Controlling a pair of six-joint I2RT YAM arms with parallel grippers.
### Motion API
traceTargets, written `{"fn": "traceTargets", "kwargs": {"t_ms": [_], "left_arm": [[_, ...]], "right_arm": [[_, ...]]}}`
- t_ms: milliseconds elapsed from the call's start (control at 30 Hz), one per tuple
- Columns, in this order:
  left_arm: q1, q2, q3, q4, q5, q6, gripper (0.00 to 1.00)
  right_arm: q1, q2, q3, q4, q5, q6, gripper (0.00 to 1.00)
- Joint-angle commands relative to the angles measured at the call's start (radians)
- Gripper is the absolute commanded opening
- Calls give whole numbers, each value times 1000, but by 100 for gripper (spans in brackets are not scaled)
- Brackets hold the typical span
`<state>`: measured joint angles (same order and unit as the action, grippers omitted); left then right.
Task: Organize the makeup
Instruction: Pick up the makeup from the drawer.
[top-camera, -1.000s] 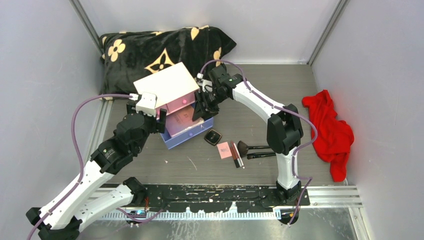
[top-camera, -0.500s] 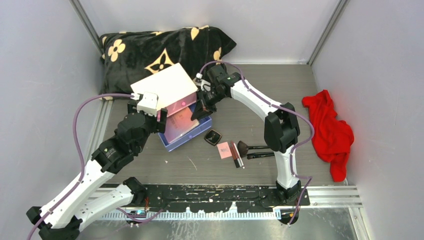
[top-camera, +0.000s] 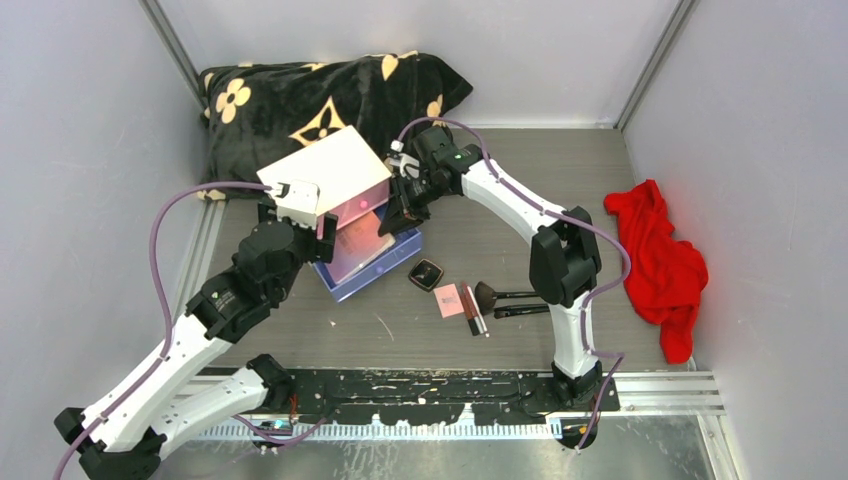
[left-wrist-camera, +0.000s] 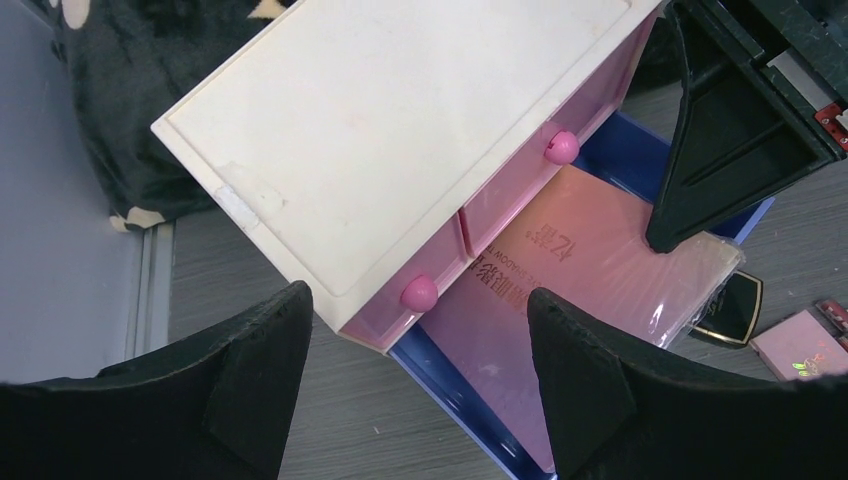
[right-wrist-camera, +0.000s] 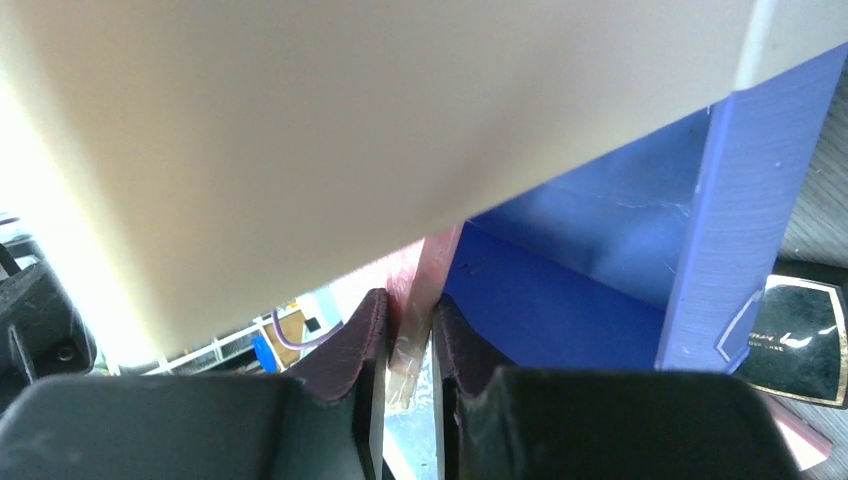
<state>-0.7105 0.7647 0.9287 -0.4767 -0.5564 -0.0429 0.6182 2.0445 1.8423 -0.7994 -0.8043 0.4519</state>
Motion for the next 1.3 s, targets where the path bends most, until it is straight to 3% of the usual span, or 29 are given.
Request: {"fn": "traceTargets", "kwargs": {"t_ms": [0, 333, 633, 967, 1267], "left_arm": [[6, -5, 52, 42, 1, 9, 79], [5, 28, 80, 40, 5, 14, 79], [5, 43, 88, 46, 10, 18, 79], [7, 33, 67, 57, 17, 22, 79], [7, 32, 45, 72, 39, 14, 79]], "right_arm": [[10, -107, 49, 83, 19, -27, 1], [-11, -115, 145, 0, 0, 60, 1], [-32, -159, 142, 177, -53, 252, 1], [-37, -280, -55, 382, -62, 398, 1], [-48, -357, -182, 414, -41, 378, 1]]}}
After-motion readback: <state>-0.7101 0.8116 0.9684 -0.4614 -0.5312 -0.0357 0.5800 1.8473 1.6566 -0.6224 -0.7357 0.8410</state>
